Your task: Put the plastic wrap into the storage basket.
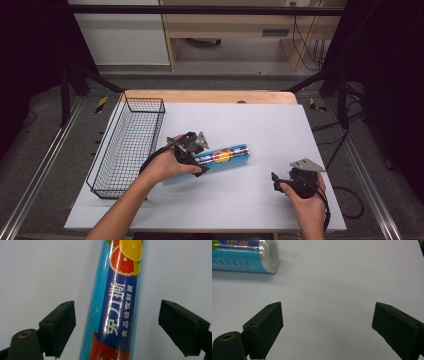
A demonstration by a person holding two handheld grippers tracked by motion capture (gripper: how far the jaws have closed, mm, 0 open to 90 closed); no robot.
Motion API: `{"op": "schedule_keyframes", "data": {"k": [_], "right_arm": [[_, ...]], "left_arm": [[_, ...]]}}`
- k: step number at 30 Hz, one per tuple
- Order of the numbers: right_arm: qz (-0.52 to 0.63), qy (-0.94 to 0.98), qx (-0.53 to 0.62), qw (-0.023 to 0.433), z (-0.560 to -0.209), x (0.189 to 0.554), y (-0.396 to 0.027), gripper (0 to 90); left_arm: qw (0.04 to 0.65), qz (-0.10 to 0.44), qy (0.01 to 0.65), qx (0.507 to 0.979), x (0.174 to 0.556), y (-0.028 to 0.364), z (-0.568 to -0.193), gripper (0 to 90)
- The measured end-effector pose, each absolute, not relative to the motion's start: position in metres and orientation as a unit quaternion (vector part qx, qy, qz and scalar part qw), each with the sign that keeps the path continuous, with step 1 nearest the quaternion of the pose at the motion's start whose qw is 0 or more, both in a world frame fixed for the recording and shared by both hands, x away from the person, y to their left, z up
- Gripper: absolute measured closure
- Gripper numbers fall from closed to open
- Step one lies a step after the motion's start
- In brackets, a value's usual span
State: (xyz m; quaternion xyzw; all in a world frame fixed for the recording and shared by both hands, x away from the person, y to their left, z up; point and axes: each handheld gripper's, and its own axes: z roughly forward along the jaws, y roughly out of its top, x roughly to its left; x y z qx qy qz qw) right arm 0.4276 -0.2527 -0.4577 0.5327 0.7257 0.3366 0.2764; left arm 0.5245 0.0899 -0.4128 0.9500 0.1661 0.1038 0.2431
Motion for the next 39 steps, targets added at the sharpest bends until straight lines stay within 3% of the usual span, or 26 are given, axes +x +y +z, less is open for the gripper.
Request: {"op": "schedule_keyframes", "data": {"k": [8,39], "right_arm": [[0.336,0.727,0.535,0.27,-0.459,0.428,-0.253,10.4],[0.336,0.731,0.535,0.257,-0.461,0.429,-0.252,10.5]], "left_arm": [[0.235,0.102,0.169,0.952,0.527,0.085,-0.422,22.5],[0.201,0.086,0.175,0.96,0.54,0.079,-0.444,26.2]]}}
